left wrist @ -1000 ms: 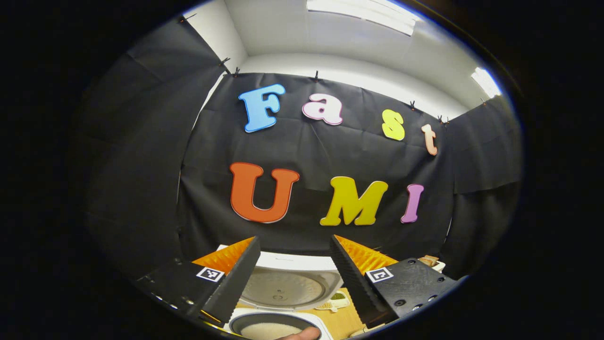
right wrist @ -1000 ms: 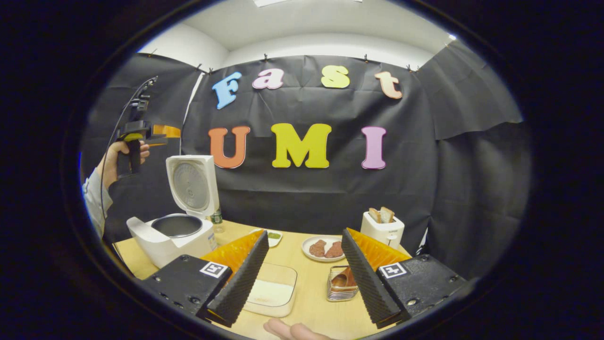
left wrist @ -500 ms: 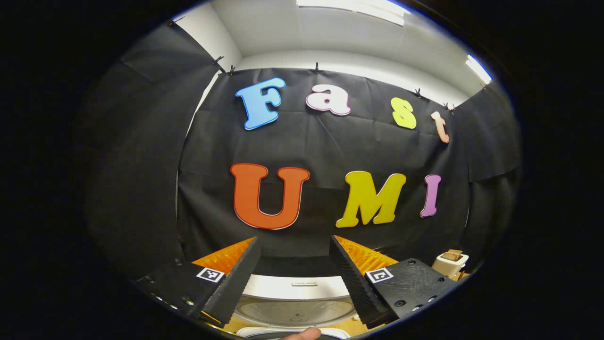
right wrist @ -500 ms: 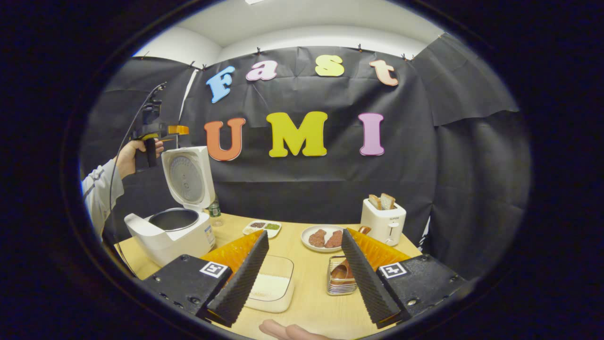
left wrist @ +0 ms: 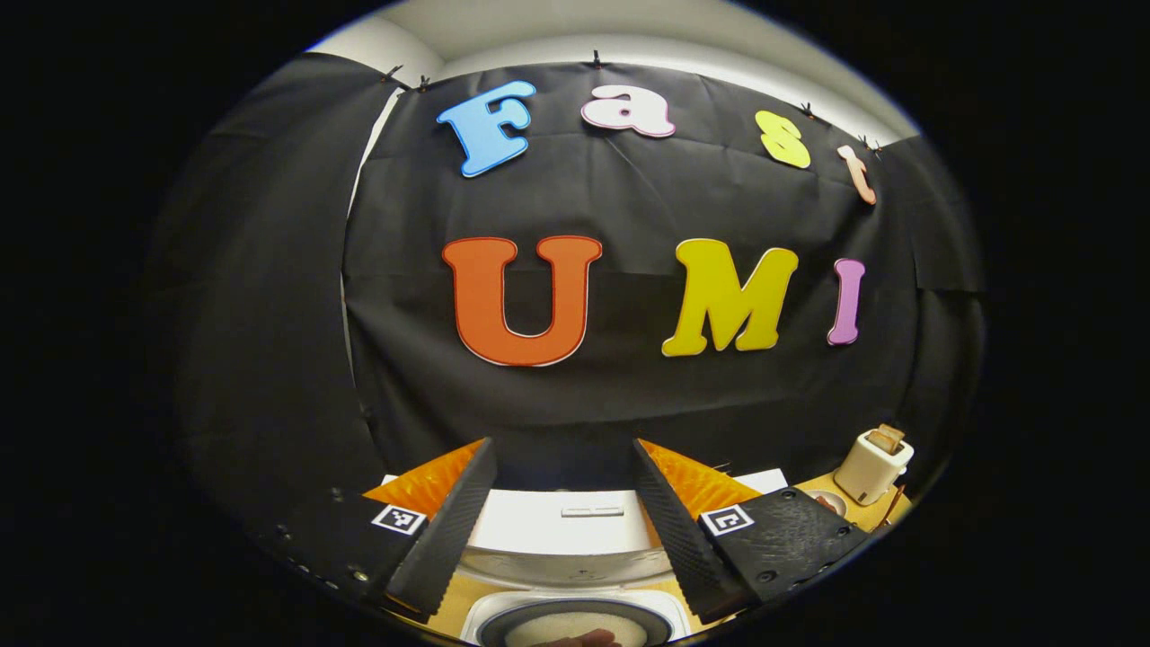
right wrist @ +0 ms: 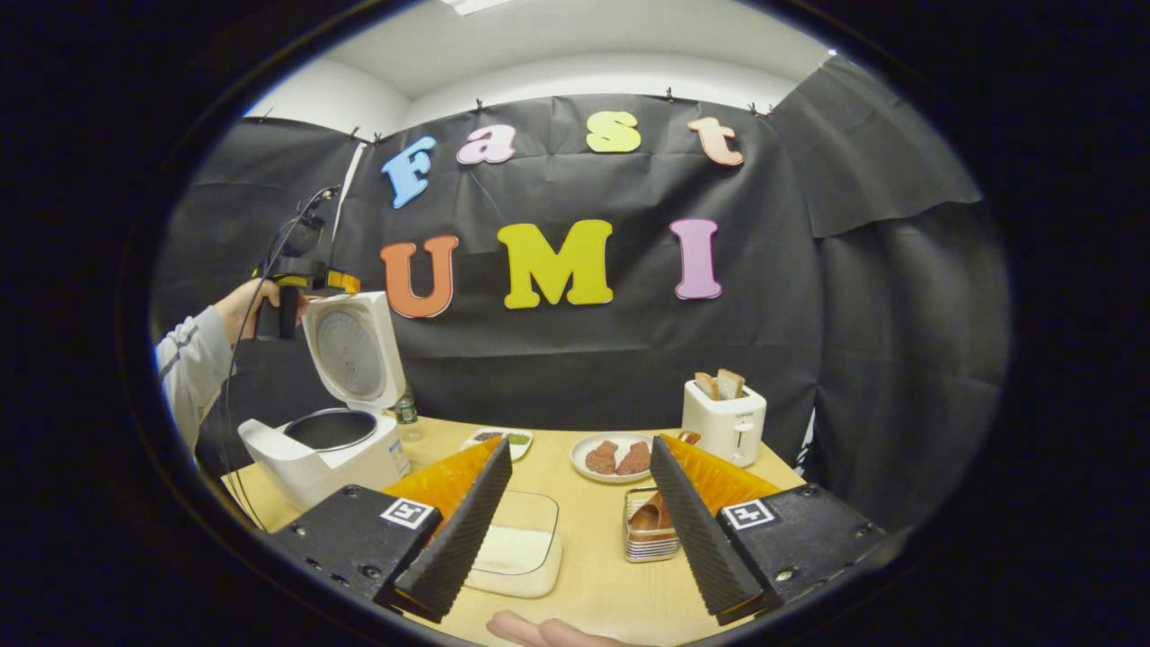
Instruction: Close the left gripper, press the button to open the rice cooker; take a wooden spoon from the chopstick holder with the right hand, scoop a spoonful of rice and pour it into the rice cooker, then put the wooden spoon back into the chopstick holder.
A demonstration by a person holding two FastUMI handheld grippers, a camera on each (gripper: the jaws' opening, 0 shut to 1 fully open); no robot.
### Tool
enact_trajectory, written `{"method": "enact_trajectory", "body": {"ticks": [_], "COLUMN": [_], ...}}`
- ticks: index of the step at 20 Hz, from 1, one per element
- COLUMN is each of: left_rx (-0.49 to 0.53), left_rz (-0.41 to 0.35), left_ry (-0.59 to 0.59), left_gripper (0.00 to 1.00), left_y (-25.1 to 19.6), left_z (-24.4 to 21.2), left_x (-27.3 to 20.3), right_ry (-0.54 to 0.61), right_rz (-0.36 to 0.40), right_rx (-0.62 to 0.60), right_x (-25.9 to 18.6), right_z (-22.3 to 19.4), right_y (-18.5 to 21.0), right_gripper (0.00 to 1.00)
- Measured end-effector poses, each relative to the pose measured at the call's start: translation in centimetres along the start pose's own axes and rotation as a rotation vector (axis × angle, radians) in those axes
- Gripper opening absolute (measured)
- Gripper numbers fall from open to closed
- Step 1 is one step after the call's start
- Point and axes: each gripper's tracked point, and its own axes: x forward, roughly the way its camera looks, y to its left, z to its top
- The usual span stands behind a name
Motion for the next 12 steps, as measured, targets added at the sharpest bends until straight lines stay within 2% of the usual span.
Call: {"method": "enact_trajectory", "body": {"ticks": [9,12], "left_rx": [0.004,0.006], "left_rz": [0.018,0.016], "left_ry": [0.094,0.195], "left_gripper": [0.96,0.96], "left_y": [-0.1,-0.4], "left_z": [-2.5,-5.9], "left_x": [-5.7,-7.0], "right_ry": [-0.003,0.005], "right_rz": [0.036,0.050], "right_rx": [-0.004,-0.014], "right_x": [-1.7,-2.1], "right_z": [0.1,-0.3], "right_y": [1.8,2.4], "right_gripper": [0.99,1.00]}}
